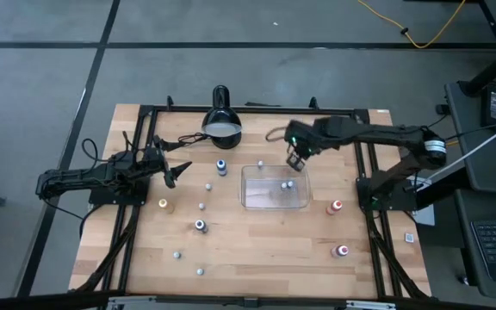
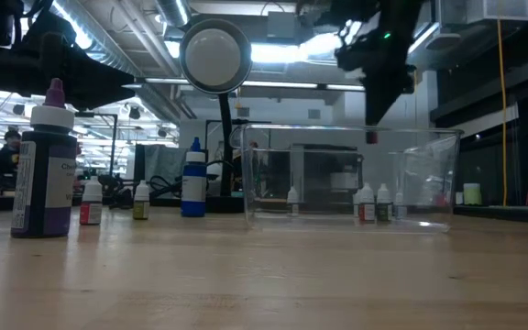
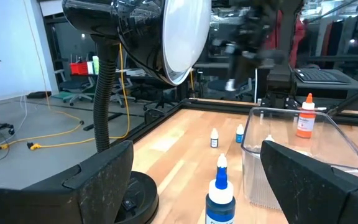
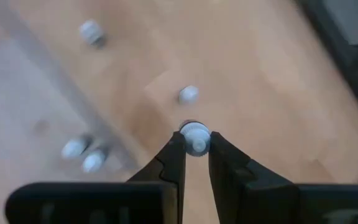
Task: Pick & Place food coloring
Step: Put the small orange food coloring bottle into the transparent bin
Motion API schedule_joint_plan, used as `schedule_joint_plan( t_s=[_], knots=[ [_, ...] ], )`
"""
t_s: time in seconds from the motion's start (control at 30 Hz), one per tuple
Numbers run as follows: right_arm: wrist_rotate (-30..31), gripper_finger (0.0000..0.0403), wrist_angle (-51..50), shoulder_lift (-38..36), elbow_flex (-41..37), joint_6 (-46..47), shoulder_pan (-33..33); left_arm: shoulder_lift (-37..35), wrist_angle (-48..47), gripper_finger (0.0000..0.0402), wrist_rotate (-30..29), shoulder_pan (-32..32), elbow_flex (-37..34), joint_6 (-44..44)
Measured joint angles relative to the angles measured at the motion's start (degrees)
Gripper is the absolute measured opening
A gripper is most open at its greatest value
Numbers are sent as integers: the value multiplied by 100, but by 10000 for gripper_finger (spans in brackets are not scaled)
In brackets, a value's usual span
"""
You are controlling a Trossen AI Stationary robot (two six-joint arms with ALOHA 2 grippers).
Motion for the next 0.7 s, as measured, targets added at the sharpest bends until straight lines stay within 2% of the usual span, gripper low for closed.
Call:
schedule_joint_plan(
  t_s=[0.37,0.7],
  knots=[
    [-117,54,3,-215,-243,310,1454,-1,0,347,1,-1,-1,-1],
    [-18,54,33,47,-243,2242,2395,0,0,347,1,-2,-2,-2]
  ],
)
